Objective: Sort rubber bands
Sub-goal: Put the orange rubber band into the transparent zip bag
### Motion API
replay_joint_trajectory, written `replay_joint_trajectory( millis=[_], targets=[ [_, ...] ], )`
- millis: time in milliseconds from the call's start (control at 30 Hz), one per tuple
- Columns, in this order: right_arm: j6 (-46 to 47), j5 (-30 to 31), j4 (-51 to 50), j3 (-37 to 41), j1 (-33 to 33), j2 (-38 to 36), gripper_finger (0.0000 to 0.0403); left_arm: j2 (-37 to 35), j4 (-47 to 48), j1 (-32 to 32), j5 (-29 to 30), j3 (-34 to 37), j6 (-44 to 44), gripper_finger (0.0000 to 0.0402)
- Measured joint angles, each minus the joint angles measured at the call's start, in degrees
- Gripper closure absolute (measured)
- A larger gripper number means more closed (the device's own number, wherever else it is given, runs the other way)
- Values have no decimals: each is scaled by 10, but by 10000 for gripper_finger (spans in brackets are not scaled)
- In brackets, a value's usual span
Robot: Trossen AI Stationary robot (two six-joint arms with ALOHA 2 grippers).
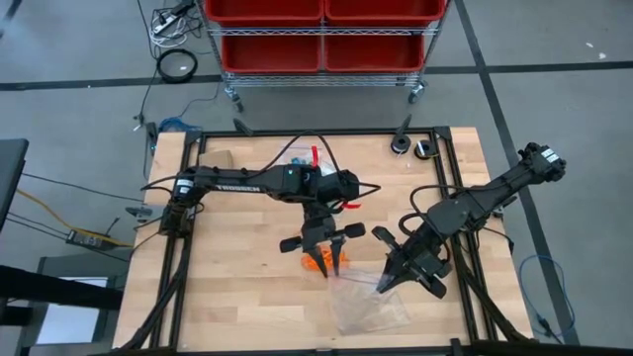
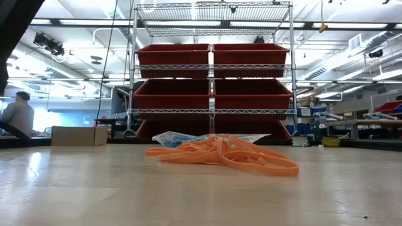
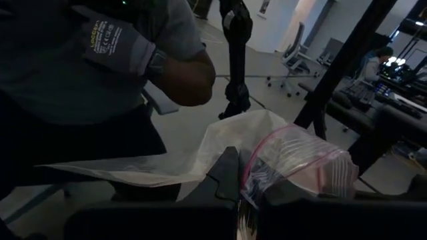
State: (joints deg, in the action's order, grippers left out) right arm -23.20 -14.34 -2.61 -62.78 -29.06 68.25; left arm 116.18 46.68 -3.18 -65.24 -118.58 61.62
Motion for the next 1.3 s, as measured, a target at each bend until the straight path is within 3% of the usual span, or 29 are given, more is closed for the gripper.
replay_joint_trajectory(
  millis=[367,767,933,1033,1167,1300],
  targets=[
    [-4,10,3,0,0,0,403,0,-6,-8,-14,0,22,272],
    [-5,10,5,0,0,0,403,12,-37,-7,3,0,29,386],
    [9,15,5,0,0,0,403,13,-36,-7,14,0,29,397],
    [55,66,2,0,2,0,402,13,-35,-7,29,0,26,398],
    [105,92,-16,0,7,-1,381,11,-28,-6,69,0,8,399],
    [149,94,-36,0,6,-2,330,8,15,-6,124,-3,10,400]
  ],
)
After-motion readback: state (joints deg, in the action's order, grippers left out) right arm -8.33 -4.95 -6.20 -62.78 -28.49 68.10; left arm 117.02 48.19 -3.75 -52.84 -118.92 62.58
